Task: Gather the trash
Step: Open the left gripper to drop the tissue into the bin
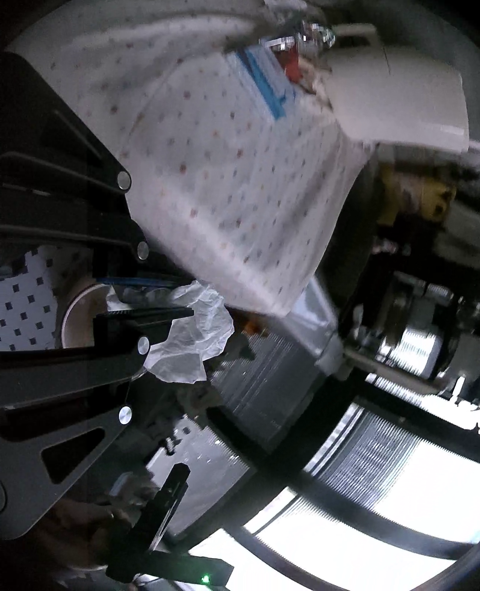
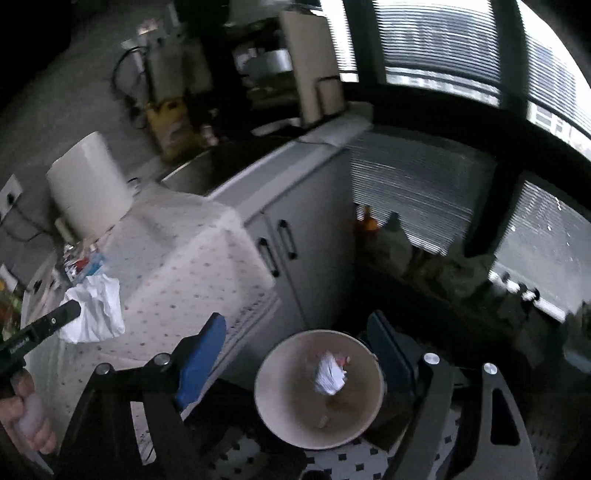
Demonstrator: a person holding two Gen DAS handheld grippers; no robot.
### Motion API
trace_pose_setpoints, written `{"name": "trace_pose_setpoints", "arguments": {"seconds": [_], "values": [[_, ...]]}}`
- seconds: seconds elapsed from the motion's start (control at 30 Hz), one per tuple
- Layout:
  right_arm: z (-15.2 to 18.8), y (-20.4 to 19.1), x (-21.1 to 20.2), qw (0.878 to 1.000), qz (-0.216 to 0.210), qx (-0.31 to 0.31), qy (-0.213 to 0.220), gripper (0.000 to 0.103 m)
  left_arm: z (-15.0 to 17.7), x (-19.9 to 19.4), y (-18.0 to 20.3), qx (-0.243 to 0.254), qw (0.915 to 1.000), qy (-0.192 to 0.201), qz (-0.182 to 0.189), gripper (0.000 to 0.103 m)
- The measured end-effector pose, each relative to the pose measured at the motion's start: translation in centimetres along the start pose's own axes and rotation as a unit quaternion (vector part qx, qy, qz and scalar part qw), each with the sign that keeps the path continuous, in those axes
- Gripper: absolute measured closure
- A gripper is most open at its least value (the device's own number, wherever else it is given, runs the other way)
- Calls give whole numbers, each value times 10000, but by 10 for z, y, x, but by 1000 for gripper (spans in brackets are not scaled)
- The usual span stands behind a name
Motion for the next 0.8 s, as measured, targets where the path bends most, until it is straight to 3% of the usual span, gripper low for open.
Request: {"name": "trace_pose_setpoints", "arguments": {"seconds": [0.37, 0.7, 0.73, 0.77, 0.8], "values": [[28, 58, -12, 9985, 277, 458, -63, 25, 19, 51, 55, 463, 9969, -561, 292, 93], [67, 98, -19, 9939, 543, 927, -238, 25, 52, 114, 95, 792, 9865, -1289, 630, 91], [71, 101, -20, 9932, 579, 970, -267, 25, 56, 120, 100, 793, 9843, -1382, 761, 84], [77, 104, -20, 9925, 615, 1012, -307, 25, 58, 124, 103, 785, 9829, -1435, 842, 63], [79, 105, -22, 9922, 628, 1024, -322, 25, 57, 126, 104, 762, 9832, -1423, 851, 50]]}}
Point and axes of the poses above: each gripper's, at about its wrist camera, not at the fingertips, and x roughly the way its jaws point, y to its right, z to its underside, the point moved 8 cm from there along x, roughly the way its jaws point, and after that the axes turned 3 degrees about -y, right-handed, at the moved point
